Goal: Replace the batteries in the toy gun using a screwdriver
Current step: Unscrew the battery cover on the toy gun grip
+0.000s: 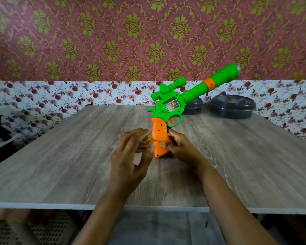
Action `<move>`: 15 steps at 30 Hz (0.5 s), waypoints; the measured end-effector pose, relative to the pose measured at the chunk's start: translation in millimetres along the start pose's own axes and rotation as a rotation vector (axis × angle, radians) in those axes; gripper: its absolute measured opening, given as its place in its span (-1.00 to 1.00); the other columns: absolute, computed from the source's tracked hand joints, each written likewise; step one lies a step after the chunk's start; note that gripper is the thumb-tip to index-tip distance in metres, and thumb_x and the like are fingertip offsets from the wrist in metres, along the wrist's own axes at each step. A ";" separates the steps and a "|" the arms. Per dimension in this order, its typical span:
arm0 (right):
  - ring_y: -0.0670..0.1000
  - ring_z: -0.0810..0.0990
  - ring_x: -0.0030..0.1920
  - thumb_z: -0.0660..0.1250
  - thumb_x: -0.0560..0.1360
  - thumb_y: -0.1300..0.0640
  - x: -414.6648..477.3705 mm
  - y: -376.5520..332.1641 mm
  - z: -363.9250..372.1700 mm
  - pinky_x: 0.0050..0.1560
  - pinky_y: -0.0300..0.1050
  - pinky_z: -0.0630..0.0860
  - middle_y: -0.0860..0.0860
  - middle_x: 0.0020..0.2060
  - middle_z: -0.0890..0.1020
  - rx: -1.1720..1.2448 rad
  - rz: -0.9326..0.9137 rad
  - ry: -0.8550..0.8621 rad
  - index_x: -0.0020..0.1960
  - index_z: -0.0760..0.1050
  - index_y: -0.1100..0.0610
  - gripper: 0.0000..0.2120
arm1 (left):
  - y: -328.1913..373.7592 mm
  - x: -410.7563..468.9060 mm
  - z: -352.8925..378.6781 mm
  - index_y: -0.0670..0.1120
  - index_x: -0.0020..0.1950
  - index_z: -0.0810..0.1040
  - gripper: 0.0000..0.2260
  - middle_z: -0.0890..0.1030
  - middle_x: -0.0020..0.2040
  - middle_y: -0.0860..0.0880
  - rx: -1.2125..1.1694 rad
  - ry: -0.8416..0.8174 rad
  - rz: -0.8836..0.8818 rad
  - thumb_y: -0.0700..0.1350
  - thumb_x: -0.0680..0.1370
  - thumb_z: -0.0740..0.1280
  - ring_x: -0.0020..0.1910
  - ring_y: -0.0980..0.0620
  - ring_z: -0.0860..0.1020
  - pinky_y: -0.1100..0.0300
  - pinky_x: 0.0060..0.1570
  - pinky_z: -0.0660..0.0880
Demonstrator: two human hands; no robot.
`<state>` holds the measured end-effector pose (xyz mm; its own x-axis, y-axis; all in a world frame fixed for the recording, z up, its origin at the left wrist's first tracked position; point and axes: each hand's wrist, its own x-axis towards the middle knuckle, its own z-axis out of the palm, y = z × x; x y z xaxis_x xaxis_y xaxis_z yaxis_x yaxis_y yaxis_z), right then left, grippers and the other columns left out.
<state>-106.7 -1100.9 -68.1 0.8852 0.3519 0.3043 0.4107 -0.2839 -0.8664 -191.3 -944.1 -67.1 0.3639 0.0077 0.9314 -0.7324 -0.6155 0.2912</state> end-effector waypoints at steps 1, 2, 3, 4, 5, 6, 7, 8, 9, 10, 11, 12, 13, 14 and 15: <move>0.07 0.52 0.23 0.26 0.53 0.27 -0.1 0.1 0.3 0.30 0.08 0.42 0.12 0.22 0.55 -0.001 -0.004 0.003 0.35 0.34 0.15 -0.60 | 1.2 -0.3 0.6 -0.05 0.21 0.44 -0.75 0.52 0.10 0.03 -0.017 -0.013 0.001 -0.12 0.53 0.25 -0.03 0.26 0.55 0.51 -0.07 0.46; 0.07 0.52 0.23 0.26 0.53 0.27 0.0 0.0 0.3 0.30 0.08 0.42 0.13 0.22 0.55 -0.004 -0.004 0.005 0.36 0.34 0.15 -0.60 | 1.6 -0.4 0.6 -0.05 0.24 0.43 -0.73 0.54 0.11 0.03 -0.031 -0.022 -0.005 -0.13 0.54 0.24 -0.04 0.22 0.58 0.48 -0.07 0.48; 0.07 0.52 0.23 0.26 0.53 0.27 0.1 -0.2 0.4 0.30 0.08 0.42 0.13 0.23 0.54 -0.008 -0.001 0.005 0.36 0.34 0.15 -0.59 | 1.2 -1.0 0.3 -0.05 0.25 0.43 -0.73 0.56 0.10 0.02 -0.039 -0.027 -0.016 -0.13 0.54 0.23 -0.05 0.20 0.60 0.44 -0.08 0.51; 0.08 0.52 0.24 0.26 0.53 0.27 0.5 0.1 0.3 0.31 0.08 0.42 0.13 0.23 0.54 -0.009 0.002 0.006 0.36 0.34 0.15 -0.59 | 0.0 -1.5 -0.2 -0.05 0.25 0.42 -0.73 0.58 0.06 0.02 -0.038 -0.025 -0.029 -0.13 0.54 0.24 -0.06 0.20 0.61 0.44 -0.08 0.52; 0.08 0.52 0.23 0.26 0.53 0.28 0.6 -0.2 0.1 0.30 0.08 0.42 0.13 0.23 0.54 -0.008 0.002 0.005 0.36 0.34 0.15 -0.59 | -1.1 -1.4 -0.5 -0.06 0.23 0.43 -0.73 0.60 0.03 0.05 -0.030 -0.018 -0.038 -0.13 0.54 0.26 -0.06 0.24 0.60 0.46 -0.09 0.52; 0.07 0.52 0.23 0.26 0.53 0.28 0.8 -0.2 0.4 0.30 0.07 0.42 0.13 0.22 0.54 -0.005 0.004 0.005 0.36 0.34 0.15 -0.59 | -2.2 -1.2 -0.8 -0.05 0.20 0.45 -0.75 0.60 0.00 0.10 -0.022 -0.006 -0.044 -0.12 0.52 0.29 -0.07 0.29 0.58 0.49 -0.10 0.50; 0.07 0.52 0.22 0.26 0.53 0.28 0.9 -0.4 0.5 0.29 0.06 0.43 0.13 0.22 0.55 0.000 0.005 0.005 0.36 0.35 0.14 -0.59 | -2.3 -0.9 -1.2 -0.03 0.15 0.46 -0.77 0.59 -0.02 0.12 -0.022 0.010 -0.052 -0.10 0.50 0.33 -0.08 0.35 0.56 0.50 -0.12 0.48; 0.06 0.53 0.21 0.26 0.53 0.29 1.1 -0.3 0.3 0.29 0.05 0.43 0.12 0.21 0.55 0.001 0.009 0.006 0.35 0.35 0.14 -0.60 | -1.8 -0.6 -1.2 -0.01 0.09 0.46 -0.79 0.57 -0.03 0.11 -0.032 0.031 -0.061 -0.09 0.47 0.36 -0.11 0.37 0.54 0.51 -0.15 0.47; 0.05 0.53 0.20 0.26 0.53 0.29 1.1 -0.5 0.2 0.28 0.03 0.44 0.12 0.21 0.55 0.001 0.012 0.006 0.35 0.35 0.14 -0.60 | -1.5 -0.6 -1.5 0.01 0.04 0.46 -0.80 0.56 -0.05 0.12 -0.050 0.054 -0.068 -0.08 0.45 0.38 -0.14 0.35 0.54 0.50 -0.18 0.47; 0.04 0.53 0.19 0.25 0.53 0.29 1.2 -0.8 0.1 0.27 0.01 0.44 0.12 0.21 0.55 0.003 0.016 0.005 0.35 0.35 0.14 -0.59 | -0.7 -0.3 -1.9 0.03 0.01 0.44 -0.79 0.56 -0.09 0.15 -0.073 0.074 -0.075 -0.07 0.43 0.40 -0.17 0.31 0.55 0.49 -0.20 0.47; 0.03 0.52 0.19 0.25 0.53 0.29 1.1 -1.2 0.2 0.26 0.00 0.45 0.11 0.20 0.55 0.007 0.021 0.003 0.36 0.34 0.13 -0.59 | 0.1 -0.3 -2.0 0.06 0.01 0.43 -0.77 0.56 -0.12 0.18 -0.093 0.093 -0.086 -0.07 0.43 0.41 -0.18 0.27 0.57 0.48 -0.21 0.48; 0.02 0.52 0.18 0.25 0.53 0.29 1.0 -1.8 0.1 0.24 -0.01 0.46 0.10 0.19 0.56 0.015 0.024 0.000 0.36 0.34 0.13 -0.59 | 0.5 -0.1 -2.0 0.08 0.03 0.40 -0.74 0.57 -0.11 0.18 -0.110 0.109 -0.097 -0.09 0.42 0.41 -0.18 0.24 0.58 0.47 -0.21 0.49; 0.02 0.52 0.18 0.25 0.53 0.29 0.6 -2.8 0.6 0.23 0.01 0.47 0.09 0.17 0.56 0.022 0.027 -0.005 0.36 0.34 0.12 -0.59 | 0.0 -0.8 -1.9 0.07 0.05 0.38 -0.71 0.57 -0.09 0.15 -0.118 0.120 -0.102 -0.11 0.43 0.41 -0.17 0.22 0.60 0.45 -0.20 0.50; 0.02 0.52 0.17 0.25 0.53 0.28 0.4 -3.3 0.8 0.23 0.03 0.47 0.09 0.17 0.55 0.028 0.032 -0.010 0.36 0.34 0.11 -0.59 | -1.1 -1.4 -1.7 0.04 0.07 0.38 -0.70 0.58 -0.08 0.09 -0.107 0.126 -0.096 -0.14 0.43 0.40 -0.16 0.19 0.60 0.45 -0.19 0.51; 0.02 0.52 0.17 0.25 0.53 0.28 0.2 -3.8 1.0 0.22 0.05 0.48 0.10 0.18 0.55 0.029 0.034 -0.013 0.36 0.34 0.11 -0.59 | -2.2 -1.5 -1.5 0.01 0.10 0.39 -0.71 0.59 -0.07 0.02 -0.074 0.123 -0.083 -0.16 0.45 0.39 -0.15 0.17 0.59 0.46 -0.17 0.50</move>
<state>-108.3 -1098.9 -65.1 0.8958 0.3538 0.2692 0.3734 -0.2701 -0.8875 -191.1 -941.6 -68.9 0.3555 0.1554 0.9217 -0.7448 -0.5487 0.3798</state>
